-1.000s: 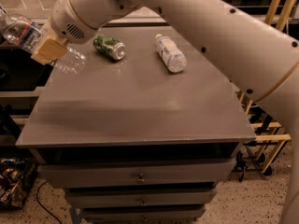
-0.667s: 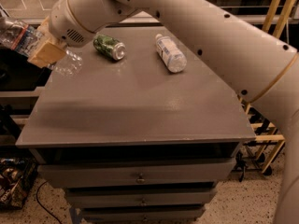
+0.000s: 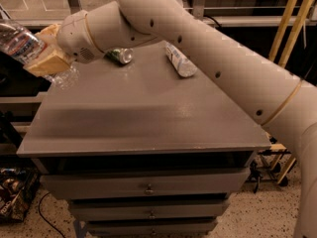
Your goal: Place water bottle upright
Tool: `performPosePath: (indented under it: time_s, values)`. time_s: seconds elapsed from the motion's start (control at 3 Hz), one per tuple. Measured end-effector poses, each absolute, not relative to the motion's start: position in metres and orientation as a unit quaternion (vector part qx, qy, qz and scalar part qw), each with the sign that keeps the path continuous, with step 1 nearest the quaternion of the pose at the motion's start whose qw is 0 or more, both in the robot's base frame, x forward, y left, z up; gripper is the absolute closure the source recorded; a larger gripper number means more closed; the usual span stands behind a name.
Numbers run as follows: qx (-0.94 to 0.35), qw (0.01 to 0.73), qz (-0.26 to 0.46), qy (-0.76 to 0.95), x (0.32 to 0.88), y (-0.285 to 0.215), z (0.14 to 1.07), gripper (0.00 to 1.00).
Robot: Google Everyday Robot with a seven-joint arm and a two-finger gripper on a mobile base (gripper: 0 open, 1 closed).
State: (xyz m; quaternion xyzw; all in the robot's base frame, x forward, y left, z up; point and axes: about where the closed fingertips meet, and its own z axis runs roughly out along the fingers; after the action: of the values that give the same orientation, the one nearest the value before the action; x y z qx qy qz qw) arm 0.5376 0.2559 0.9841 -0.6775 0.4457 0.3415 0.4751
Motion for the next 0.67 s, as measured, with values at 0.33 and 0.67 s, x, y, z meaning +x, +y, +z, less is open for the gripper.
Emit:
performPosePath:
  time_s: [0.33,0.67]
  values:
    - [-0.644,0.509,0.375,0.430,0.5374,0.2543,0.9828,1.00]
    - [-0.609,0.525,0.395,0.444,0.5411,0.2473,0.9779,1.00]
